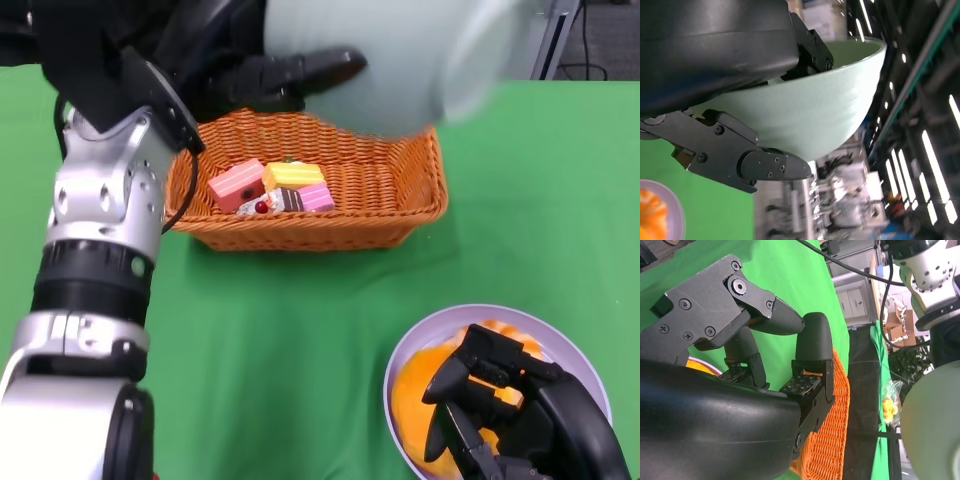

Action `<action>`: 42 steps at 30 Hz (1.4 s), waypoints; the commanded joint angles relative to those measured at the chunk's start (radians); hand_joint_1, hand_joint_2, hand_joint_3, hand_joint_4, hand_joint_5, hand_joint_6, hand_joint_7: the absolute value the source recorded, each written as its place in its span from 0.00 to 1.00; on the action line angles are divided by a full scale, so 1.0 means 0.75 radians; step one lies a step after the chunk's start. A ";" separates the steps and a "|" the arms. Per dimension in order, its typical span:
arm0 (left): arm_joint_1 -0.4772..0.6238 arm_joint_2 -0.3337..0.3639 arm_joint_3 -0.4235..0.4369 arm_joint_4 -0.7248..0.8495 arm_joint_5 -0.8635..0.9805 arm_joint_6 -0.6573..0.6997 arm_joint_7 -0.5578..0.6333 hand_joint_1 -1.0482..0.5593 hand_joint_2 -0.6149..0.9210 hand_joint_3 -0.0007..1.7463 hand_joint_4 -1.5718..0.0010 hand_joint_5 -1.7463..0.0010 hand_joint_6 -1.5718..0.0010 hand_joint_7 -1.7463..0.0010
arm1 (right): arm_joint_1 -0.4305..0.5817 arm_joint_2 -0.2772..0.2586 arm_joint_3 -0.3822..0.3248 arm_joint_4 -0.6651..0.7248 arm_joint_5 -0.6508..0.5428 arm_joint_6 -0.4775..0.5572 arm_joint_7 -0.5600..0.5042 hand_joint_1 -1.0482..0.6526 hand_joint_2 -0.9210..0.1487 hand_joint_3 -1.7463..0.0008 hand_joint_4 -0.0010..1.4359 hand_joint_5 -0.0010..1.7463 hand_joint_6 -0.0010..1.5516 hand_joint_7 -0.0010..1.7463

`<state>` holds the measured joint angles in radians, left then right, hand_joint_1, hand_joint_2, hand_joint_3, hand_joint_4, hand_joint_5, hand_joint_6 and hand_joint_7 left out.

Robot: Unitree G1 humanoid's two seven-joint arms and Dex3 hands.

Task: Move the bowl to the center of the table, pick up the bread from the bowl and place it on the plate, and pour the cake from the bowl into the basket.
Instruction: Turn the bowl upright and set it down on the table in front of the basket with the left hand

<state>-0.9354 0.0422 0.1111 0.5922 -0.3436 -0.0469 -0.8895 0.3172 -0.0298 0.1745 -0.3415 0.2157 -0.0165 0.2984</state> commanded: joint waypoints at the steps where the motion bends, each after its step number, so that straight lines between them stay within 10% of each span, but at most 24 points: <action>1: 0.027 0.029 -0.015 -0.054 0.000 -0.004 0.007 0.44 1.00 0.21 0.55 0.00 0.62 0.08 | 0.004 -0.015 -0.002 -0.010 0.000 -0.001 -0.002 0.53 0.34 0.37 0.47 0.96 0.43 0.83; 9: 0.152 0.106 -0.124 -0.223 0.125 -0.204 0.003 0.47 0.99 0.27 0.56 0.00 0.60 0.14 | 0.009 -0.011 0.000 -0.005 0.000 -0.018 0.000 0.53 0.36 0.36 0.47 0.96 0.43 0.84; 13: 0.289 0.311 -0.216 -0.240 0.365 -0.611 -0.036 0.50 0.99 0.28 0.52 0.00 0.61 0.15 | 0.017 -0.020 -0.003 -0.016 -0.013 -0.010 -0.007 0.53 0.37 0.35 0.47 0.96 0.43 0.83; 19: 0.370 0.378 -0.247 -0.171 0.423 -0.909 0.021 0.54 0.87 0.41 0.56 0.01 0.61 0.18 | 0.012 -0.023 -0.014 -0.012 0.029 -0.003 0.011 0.54 0.37 0.35 0.47 0.97 0.42 0.84; 26: 0.456 0.436 -0.222 -0.062 0.688 -1.370 0.308 0.53 0.94 0.19 0.58 0.04 0.57 0.27 | 0.015 -0.022 -0.017 -0.031 0.023 0.026 -0.005 0.53 0.36 0.37 0.46 0.97 0.42 0.84; 30: 0.531 0.462 -0.158 0.016 0.941 -1.653 0.539 0.52 0.97 0.15 0.59 0.00 0.62 0.16 | 0.012 -0.020 -0.016 -0.026 0.029 0.022 0.000 0.53 0.36 0.37 0.46 0.97 0.41 0.85; 42: 0.707 0.539 -0.075 0.101 1.585 -1.872 1.116 0.53 0.99 0.06 0.57 0.00 0.72 0.00 | 0.013 -0.019 -0.020 -0.050 0.048 0.048 -0.005 0.52 0.34 0.38 0.45 0.98 0.40 0.85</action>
<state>-0.4161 0.4100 0.0522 0.6665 0.8116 -1.4476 -0.1129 0.3249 -0.0393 0.1683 -0.3673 0.2329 0.0124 0.2961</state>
